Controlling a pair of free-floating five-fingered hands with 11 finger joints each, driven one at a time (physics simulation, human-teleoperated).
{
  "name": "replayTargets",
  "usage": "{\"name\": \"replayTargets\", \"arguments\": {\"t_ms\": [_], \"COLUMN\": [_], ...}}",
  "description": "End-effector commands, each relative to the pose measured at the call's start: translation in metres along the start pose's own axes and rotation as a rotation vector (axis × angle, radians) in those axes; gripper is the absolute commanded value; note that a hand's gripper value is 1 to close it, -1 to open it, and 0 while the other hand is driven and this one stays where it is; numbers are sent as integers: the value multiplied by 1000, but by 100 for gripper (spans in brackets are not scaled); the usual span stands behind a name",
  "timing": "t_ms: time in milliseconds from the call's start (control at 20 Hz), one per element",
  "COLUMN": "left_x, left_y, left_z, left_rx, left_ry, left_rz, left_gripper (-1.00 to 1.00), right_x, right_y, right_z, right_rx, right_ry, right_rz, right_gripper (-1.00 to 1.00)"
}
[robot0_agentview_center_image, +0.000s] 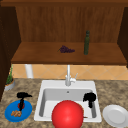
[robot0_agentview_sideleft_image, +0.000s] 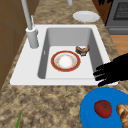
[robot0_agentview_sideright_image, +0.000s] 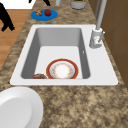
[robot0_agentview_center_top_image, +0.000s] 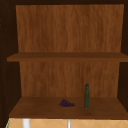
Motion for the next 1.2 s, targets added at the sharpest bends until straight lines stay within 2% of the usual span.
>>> {"name": "replayTargets", "arguments": {"t_ms": [0, 100, 200, 250, 400, 500, 750, 950, 1150], "left_x": [-24, -24, -29, -32, -34, -37, -34, -21, -19], "left_y": [-6, -11, -15, -17, -9, -7, -2, -14, -23], "left_z": [8, 7, 9, 10, 17, 20, 27, 35, 43], "left_rx": [-77, -102, -106, -107, -78, -76, -86, -106, -104], "left_ry": [-49, -61, -64, -64, -66, -71, -72, -45, -75], "left_rz": [21, 3, 1, 3, -14, -22, -47, -57, -61], "left_gripper": [-100, -100, -100, -100, -100, -100, -100, -100, -100], "right_x": [0, 0, 0, 0, 0, 0, 0, 0, 0], "right_y": [0, 0, 0, 0, 0, 0, 0, 0, 0], "right_z": [0, 0, 0, 0, 0, 0, 0, 0, 0], "right_rx": [0, 0, 0, 0, 0, 0, 0, 0, 0], "right_ry": [0, 0, 0, 0, 0, 0, 0, 0, 0], "right_rz": [0, 0, 0, 0, 0, 0, 0, 0, 0], "right_gripper": [0, 0, 0, 0, 0, 0, 0, 0, 0]}}
